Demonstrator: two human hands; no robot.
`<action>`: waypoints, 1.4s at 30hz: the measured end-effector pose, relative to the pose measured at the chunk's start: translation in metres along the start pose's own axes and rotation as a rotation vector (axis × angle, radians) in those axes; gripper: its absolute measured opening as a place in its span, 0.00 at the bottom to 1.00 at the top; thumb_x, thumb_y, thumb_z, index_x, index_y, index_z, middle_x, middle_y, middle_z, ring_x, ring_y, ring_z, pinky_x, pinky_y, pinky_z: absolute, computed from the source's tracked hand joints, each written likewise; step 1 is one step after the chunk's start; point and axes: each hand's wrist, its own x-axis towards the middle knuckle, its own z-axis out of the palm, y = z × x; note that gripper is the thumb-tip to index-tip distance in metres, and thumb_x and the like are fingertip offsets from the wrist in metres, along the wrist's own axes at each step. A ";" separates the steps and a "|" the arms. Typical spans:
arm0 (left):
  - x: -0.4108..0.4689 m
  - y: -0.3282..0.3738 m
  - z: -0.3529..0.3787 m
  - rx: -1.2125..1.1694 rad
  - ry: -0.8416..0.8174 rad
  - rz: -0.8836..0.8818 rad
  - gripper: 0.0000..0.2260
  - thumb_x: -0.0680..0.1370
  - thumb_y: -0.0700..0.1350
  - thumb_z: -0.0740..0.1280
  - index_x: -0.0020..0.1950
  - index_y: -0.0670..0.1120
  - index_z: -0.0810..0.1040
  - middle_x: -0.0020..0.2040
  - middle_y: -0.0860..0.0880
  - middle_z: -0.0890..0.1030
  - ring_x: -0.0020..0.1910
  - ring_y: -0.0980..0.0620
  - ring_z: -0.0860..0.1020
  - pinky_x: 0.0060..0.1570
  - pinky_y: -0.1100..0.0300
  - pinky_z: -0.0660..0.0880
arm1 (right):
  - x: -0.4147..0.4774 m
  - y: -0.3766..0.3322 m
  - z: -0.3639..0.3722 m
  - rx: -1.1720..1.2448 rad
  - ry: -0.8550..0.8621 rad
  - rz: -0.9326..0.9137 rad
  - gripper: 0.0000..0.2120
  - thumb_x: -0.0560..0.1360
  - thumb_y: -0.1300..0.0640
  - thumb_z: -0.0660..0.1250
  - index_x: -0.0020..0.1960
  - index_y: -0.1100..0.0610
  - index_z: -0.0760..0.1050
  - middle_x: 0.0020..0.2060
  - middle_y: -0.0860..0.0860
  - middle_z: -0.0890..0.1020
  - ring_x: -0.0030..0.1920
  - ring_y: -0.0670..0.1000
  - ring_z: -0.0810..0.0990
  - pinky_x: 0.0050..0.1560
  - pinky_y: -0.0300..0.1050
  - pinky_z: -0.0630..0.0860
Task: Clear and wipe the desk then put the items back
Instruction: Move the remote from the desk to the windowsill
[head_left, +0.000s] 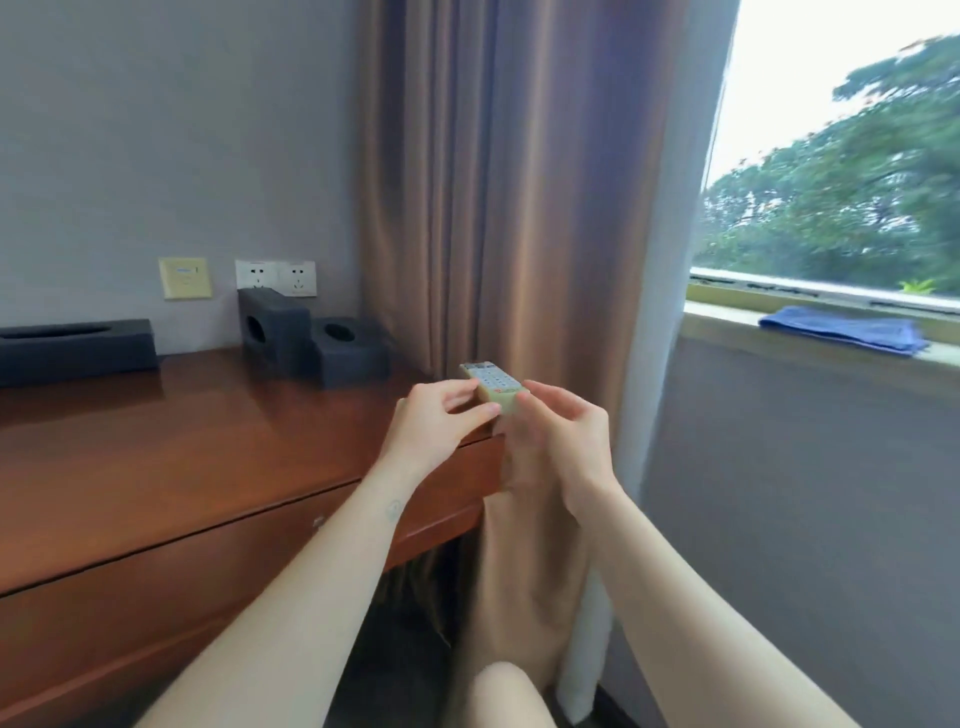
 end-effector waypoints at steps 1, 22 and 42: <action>0.000 0.010 0.011 -0.008 -0.016 0.017 0.24 0.72 0.54 0.75 0.67 0.49 0.78 0.61 0.53 0.81 0.62 0.58 0.77 0.67 0.55 0.70 | -0.001 -0.005 -0.015 0.001 0.025 -0.014 0.08 0.71 0.53 0.74 0.50 0.49 0.84 0.44 0.46 0.86 0.49 0.48 0.85 0.57 0.52 0.80; -0.035 0.228 0.220 -0.256 -0.444 0.435 0.16 0.72 0.56 0.74 0.57 0.53 0.83 0.56 0.59 0.83 0.58 0.64 0.77 0.63 0.65 0.69 | -0.074 -0.112 -0.301 -0.144 0.612 -0.238 0.05 0.72 0.55 0.75 0.48 0.51 0.82 0.46 0.49 0.86 0.51 0.48 0.84 0.56 0.41 0.77; -0.019 0.330 0.362 -0.312 -0.662 0.595 0.15 0.78 0.46 0.69 0.65 0.47 0.79 0.60 0.53 0.81 0.61 0.58 0.76 0.59 0.66 0.69 | -0.045 -0.142 -0.447 -0.414 0.814 -0.231 0.03 0.73 0.56 0.73 0.45 0.51 0.81 0.42 0.49 0.85 0.47 0.50 0.85 0.58 0.49 0.79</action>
